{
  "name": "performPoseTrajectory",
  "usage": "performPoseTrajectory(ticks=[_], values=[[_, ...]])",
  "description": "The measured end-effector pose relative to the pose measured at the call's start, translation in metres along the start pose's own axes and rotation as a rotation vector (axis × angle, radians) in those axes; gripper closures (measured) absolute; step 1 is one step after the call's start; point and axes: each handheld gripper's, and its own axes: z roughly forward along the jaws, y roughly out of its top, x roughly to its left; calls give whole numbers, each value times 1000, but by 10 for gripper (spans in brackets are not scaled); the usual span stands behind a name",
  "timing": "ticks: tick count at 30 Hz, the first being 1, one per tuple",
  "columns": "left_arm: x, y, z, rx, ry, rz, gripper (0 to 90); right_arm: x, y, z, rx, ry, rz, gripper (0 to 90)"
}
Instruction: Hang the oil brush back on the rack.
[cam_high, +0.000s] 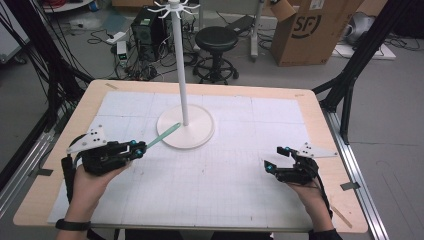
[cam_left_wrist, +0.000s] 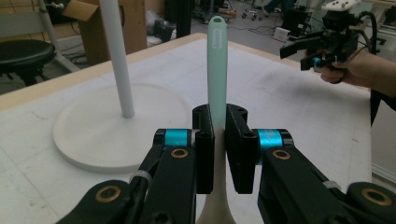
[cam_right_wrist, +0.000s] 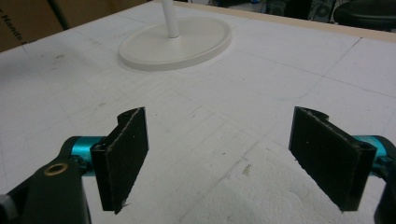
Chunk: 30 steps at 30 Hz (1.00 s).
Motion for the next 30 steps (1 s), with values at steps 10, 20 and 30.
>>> performPoseTrajectory(ticks=[10, 20, 30], values=[[4, 41, -14, -29, 37, 22, 823, -1, 0, 0, -3, 0, 6, 192], [10, 76, -23, -79, 75, 22, 823, -2, 0, -1, -8, 2, 13, 193], [10, 119, -27, -118, 102, 35, 823, -3, 0, -2, -10, -1, 19, 193]])
